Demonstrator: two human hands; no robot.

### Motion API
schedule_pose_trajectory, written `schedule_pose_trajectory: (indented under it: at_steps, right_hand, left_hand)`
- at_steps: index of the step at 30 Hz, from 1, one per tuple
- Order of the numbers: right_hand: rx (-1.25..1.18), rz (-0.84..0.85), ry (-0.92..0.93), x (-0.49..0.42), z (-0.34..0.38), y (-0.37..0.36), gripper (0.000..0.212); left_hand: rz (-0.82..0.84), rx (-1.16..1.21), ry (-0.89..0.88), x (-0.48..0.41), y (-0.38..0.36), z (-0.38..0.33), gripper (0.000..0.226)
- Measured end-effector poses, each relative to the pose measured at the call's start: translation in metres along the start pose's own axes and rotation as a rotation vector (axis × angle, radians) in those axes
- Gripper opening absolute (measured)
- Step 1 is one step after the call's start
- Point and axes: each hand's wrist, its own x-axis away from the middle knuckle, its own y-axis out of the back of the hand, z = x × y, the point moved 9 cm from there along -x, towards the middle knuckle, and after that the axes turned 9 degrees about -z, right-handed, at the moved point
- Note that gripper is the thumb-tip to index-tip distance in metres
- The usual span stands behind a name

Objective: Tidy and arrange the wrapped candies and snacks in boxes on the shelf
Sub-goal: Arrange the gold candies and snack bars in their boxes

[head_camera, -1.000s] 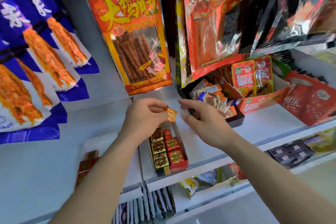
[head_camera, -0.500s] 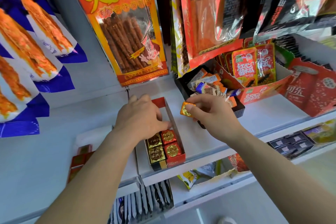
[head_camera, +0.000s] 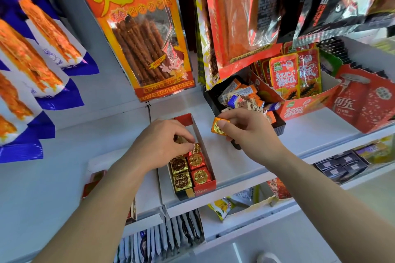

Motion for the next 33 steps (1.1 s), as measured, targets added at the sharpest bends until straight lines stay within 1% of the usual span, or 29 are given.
schedule_pose_trajectory:
  at_steps: [3,5,6,8,10,12,15,18,20,23,27,31,33]
  right_hand:
    - [-0.014,-0.003,-0.011,0.001,0.003,0.0,0.016]
    - [-0.028,0.013,0.001,0.003,0.009,0.0,0.017]
    - [-0.044,0.036,0.011,0.006,0.014,-0.001,0.018]
    - [-0.127,0.109,0.009,0.012,0.025,-0.005,0.021]
    - [-0.232,0.177,-0.019,0.02,0.034,-0.011,0.023]
    - [-0.318,0.179,-0.067,0.025,0.04,-0.014,0.026]
    - [-0.411,0.13,-0.155,0.028,0.044,-0.01,0.037]
    - [-0.433,0.11,-0.179,0.037,0.052,-0.004,0.038]
    - [-0.453,0.091,-0.188,0.046,0.057,-0.003,0.037]
    - [-0.469,0.042,-0.186,0.055,0.064,-0.003,0.031]
    - [-0.371,-0.004,-0.155,0.054,0.075,-0.005,0.033]
    - [-0.337,0.048,-0.188,0.052,0.076,-0.022,0.029]
    - [-0.333,0.048,-0.208,0.049,0.074,-0.028,0.036]
  left_hand:
    - [0.017,0.053,0.023,0.004,-0.002,-0.004,0.009]
    - [-0.06,0.125,0.048,0.005,0.005,-0.005,0.012]
    - [-0.12,0.195,0.074,0.007,0.012,-0.002,0.015]
    - [-0.193,0.427,0.115,0.011,0.023,0.001,0.02]
    - [-0.183,0.696,0.149,0.02,0.027,-0.002,0.02]
    - [-0.159,0.878,0.18,0.029,0.028,-0.009,0.018]
    - [-0.15,1.019,0.193,0.037,0.031,-0.013,0.019]
    - [-0.131,1.138,0.195,0.044,0.038,-0.015,0.022]
    - [-0.094,1.188,0.167,0.048,0.041,-0.02,0.026]
    - [-0.051,1.188,0.118,0.053,0.044,-0.026,0.032]
    - [-0.035,1.16,0.106,0.059,0.047,-0.028,0.035]
    - [-0.085,1.068,0.125,0.058,0.047,-0.015,0.035]
    - [-0.105,1.014,0.15,0.056,0.044,-0.005,0.034]
